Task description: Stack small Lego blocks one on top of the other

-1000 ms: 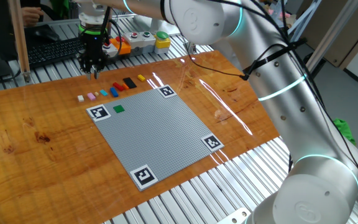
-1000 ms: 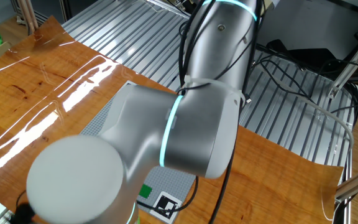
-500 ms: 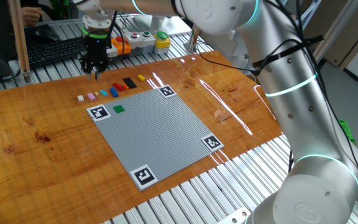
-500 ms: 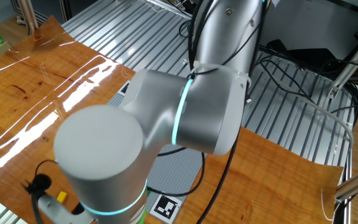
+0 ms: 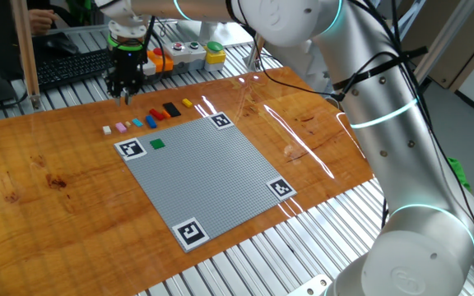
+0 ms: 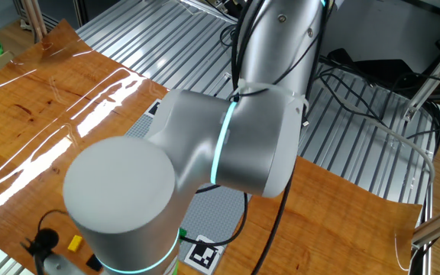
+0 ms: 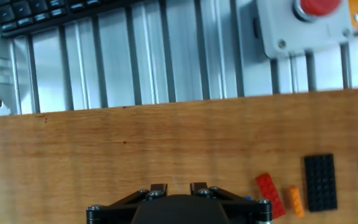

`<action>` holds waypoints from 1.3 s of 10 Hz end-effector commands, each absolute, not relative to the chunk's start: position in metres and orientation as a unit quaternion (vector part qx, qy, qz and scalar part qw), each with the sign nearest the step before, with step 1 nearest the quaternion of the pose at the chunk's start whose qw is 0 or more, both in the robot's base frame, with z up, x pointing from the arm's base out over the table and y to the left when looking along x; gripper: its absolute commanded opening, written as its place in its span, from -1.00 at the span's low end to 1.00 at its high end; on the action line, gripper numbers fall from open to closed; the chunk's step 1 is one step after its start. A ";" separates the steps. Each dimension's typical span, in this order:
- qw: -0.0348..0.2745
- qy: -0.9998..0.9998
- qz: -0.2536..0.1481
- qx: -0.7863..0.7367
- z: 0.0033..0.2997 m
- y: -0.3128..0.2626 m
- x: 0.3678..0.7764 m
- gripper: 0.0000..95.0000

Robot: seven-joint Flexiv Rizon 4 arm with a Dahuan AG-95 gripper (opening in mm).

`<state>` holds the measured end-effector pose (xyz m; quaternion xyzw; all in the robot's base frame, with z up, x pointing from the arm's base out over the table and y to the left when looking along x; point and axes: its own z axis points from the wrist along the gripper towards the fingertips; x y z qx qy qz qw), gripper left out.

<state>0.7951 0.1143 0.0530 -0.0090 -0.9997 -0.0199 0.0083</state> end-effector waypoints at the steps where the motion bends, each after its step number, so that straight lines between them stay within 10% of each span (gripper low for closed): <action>1: 0.011 -1.000 -0.022 0.017 0.056 0.106 0.793 -0.60; 13: 0.013 -0.992 -0.039 0.122 0.055 0.020 0.800 -0.60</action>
